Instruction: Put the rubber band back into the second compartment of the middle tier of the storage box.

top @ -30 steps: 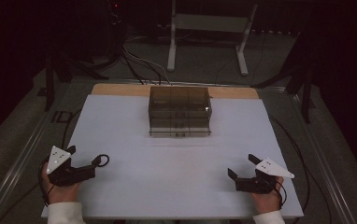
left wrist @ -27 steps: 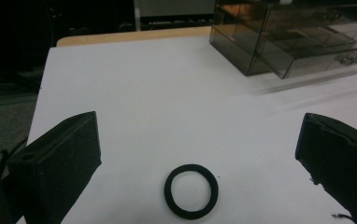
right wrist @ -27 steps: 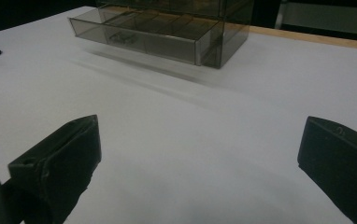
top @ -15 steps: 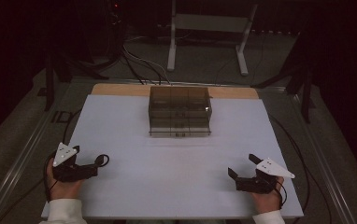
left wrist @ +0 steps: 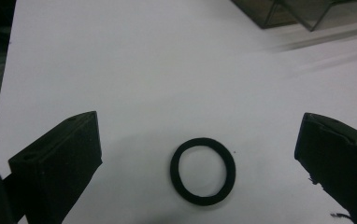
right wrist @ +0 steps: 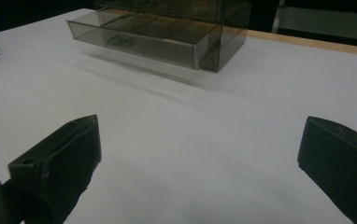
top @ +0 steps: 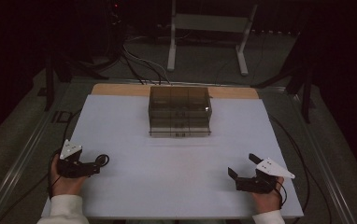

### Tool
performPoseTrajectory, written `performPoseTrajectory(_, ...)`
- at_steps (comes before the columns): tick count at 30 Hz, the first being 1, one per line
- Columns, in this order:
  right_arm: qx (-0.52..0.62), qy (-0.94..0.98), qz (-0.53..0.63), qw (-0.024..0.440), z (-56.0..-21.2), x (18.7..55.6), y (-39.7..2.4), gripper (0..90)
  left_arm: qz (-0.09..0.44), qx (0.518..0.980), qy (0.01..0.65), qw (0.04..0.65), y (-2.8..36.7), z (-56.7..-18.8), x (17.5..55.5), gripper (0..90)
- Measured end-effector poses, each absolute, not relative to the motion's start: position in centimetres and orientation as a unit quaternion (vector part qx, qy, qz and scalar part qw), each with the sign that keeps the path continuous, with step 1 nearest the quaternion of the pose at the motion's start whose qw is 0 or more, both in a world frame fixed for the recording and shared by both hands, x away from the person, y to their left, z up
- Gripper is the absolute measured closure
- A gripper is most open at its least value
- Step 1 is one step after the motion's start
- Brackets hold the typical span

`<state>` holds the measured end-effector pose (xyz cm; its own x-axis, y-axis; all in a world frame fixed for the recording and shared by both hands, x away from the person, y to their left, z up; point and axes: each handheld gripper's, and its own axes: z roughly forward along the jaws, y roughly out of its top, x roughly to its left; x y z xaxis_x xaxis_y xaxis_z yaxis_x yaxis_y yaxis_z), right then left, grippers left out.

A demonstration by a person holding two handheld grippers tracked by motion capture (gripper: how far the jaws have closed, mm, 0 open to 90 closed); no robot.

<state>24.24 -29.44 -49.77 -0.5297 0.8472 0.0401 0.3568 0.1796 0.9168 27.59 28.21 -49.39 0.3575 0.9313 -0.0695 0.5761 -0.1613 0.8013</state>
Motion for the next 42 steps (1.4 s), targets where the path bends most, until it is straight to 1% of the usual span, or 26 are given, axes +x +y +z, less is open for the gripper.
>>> performPoseTrajectory(6,0.415,0.725,0.488,0.252,-49.8,24.3,-29.5,0.3,0.219,0.730,0.527,0.376,28.5,-49.8,27.8,4.9)
performPoseTrajectory(10,0.415,0.726,0.487,0.251,-49.8,24.2,-29.4,0.3,0.216,0.736,0.533,0.358,28.3,-50.1,28.2,7.0)
performPoseTrajectory(11,0.415,0.726,0.487,0.251,-49.8,24.2,-29.5,0.3,0.219,0.737,0.534,0.352,28.3,-50.1,28.2,9.9)
performPoseTrajectory(13,0.415,0.726,0.487,0.251,-49.8,24.2,-29.5,0.3,0.227,0.737,0.537,0.343,28.2,-50.2,28.3,18.7)
performPoseTrajectory(14,0.415,0.726,0.488,0.251,-49.8,24.2,-29.4,0.3,0.227,0.736,0.542,0.336,28.2,-50.3,28.4,20.8)
performPoseTrajectory(15,0.415,0.726,0.488,0.251,-49.8,24.2,-29.4,0.3,0.226,0.737,0.546,0.329,28.2,-50.4,28.5,20.8)
performPoseTrajectory(16,0.415,0.726,0.487,0.251,-49.8,24.2,-29.4,0.3,0.221,0.740,0.546,0.325,28.2,-50.6,28.6,31.2)
performPoseTrajectory(17,0.415,0.726,0.487,0.251,-49.8,24.2,-29.4,0.3,0.221,0.740,0.546,0.325,28.2,-50.6,28.6,34.6)
performPoseTrajectory(18,0.415,0.726,0.488,0.250,-49.8,24.2,-29.4,0.3,0.216,0.742,0.544,0.326,28.1,-50.7,28.6,34.6)
performPoseTrajectory(19,0.414,0.727,0.487,0.250,-49.8,24.2,-29.4,0.3,0.210,0.746,0.540,0.328,28.0,-50.8,28.7,42.0)
performPoseTrajectory(24,0.415,0.728,0.486,0.250,-49.8,24.2,-29.3,0.3,0.197,0.750,0.544,0.320,28.0,-51.1,29.0,56.9)
performPoseTrajectory(25,0.415,0.727,0.486,0.250,-49.8,24.2,-29.3,0.3,0.197,0.749,0.549,0.314,28.0,-51.2,29.1,58.8)
performPoseTrajectory(26,0.415,0.727,0.486,0.250,-49.8,24.2,-29.3,0.3,0.196,0.749,0.551,0.311,28.0,-51.3,29.2,58.8)
performPoseTrajectory(27,0.414,0.728,0.486,0.251,-49.8,24.2,-29.3,0.3,0.194,0.748,0.553,0.311,28.0,-51.4,29.2,62.5)
performPoseTrajectory(30,0.414,0.728,0.486,0.250,-49.8,24.2,-29.4,0.3,0.192,0.754,0.554,0.298,27.8,-51.7,29.2,67.3)
performPoseTrajectory(31,0.414,0.728,0.486,0.250,-49.8,24.2,-29.4,0.3,0.196,0.755,0.553,0.293,27.7,-51.7,29.2,67.3)
performPoseTrajectory(32,0.414,0.728,0.486,0.250,-49.8,24.2,-29.4,0.3,0.197,0.754,0.556,0.290,27.7,-51.6,29.2,69.1)
performPoseTrajectory(33,0.415,0.728,0.485,0.250,-49.8,24.2,-29.4,0.3,0.202,0.756,0.557,0.279,27.6,-51.6,29.3,75.1)
performPoseTrajectory(34,0.415,0.729,0.484,0.250,-49.8,24.2,-29.3,0.3,0.202,0.756,0.557,0.279,27.6,-51.6,29.3,76.6)
performPoseTrajectory(37,0.414,0.730,0.480,0.253,-49.8,24.2,-29.3,0.3,0.207,0.761,0.551,0.272,27.1,-51.6,29.2,85.8)
performPoseTrajectory(42,0.414,0.734,0.476,0.252,-49.9,24.3,-29.1,0.3,0.206,0.760,0.551,0.278,27.1,-51.6,29.1,88.1)
